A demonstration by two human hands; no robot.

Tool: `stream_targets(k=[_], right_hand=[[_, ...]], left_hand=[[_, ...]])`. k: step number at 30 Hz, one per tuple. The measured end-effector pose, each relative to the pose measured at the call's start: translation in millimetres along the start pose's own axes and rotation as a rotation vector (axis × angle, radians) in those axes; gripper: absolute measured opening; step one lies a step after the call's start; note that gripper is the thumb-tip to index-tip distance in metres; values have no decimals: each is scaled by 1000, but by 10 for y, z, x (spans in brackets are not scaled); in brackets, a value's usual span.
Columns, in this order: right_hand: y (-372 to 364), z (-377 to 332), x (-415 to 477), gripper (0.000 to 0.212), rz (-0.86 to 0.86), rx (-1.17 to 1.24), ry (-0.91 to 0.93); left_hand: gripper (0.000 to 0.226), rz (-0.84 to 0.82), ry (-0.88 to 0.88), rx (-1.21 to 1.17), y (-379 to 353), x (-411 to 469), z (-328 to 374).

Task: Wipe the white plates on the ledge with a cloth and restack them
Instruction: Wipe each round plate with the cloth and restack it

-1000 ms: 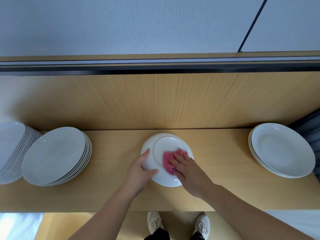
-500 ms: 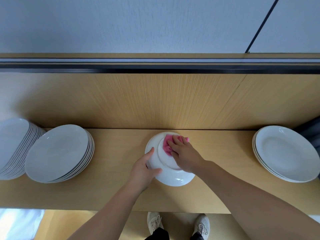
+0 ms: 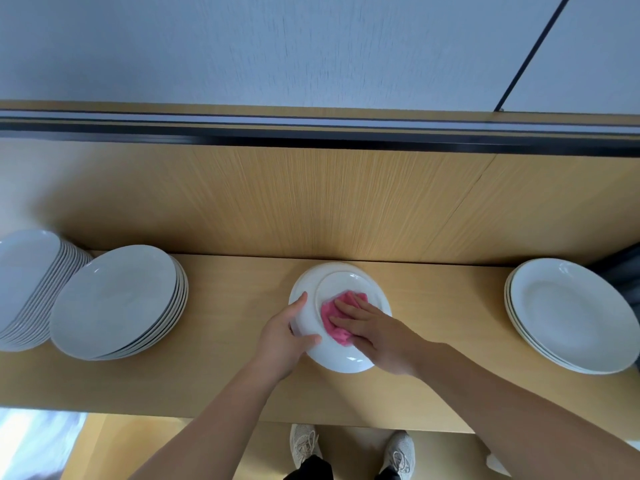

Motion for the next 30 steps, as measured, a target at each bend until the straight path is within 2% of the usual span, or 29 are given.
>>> stream_targets(k=[2, 5, 10, 17, 19, 22, 30], right_hand=[[-8, 41, -98, 48, 2, -9, 16], [-23, 121, -203, 65, 22, -34, 33], [31, 265, -244, 41, 48, -68, 45], [127, 441, -314, 38, 233, -181, 54], [199, 487, -351, 35, 282, -148, -8], [345, 525, -466, 34, 361, -21, -100], [662, 368, -708, 39, 425, 67, -29]], left_hand=[[82, -6, -5, -3, 5, 1, 8], [82, -11, -3, -2, 11, 9, 11], [84, -10, 10, 1, 41, 38, -28], [84, -2, 8, -1, 11, 27, 18], [87, -17, -9, -1, -1, 23, 54], [70, 15, -25, -5, 9, 7, 109], [42, 29, -12, -158, -225, -146, 349]])
Point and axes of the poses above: each hand's wrist, its own x-axis towards the middle knuckle, its own y-axis out of the back of the hand, z = x × y, the point moved 6 cm from there along x, towards the middle knuckle, and after that the axes turned 8 degrees about -z, right-handed, at the moved point
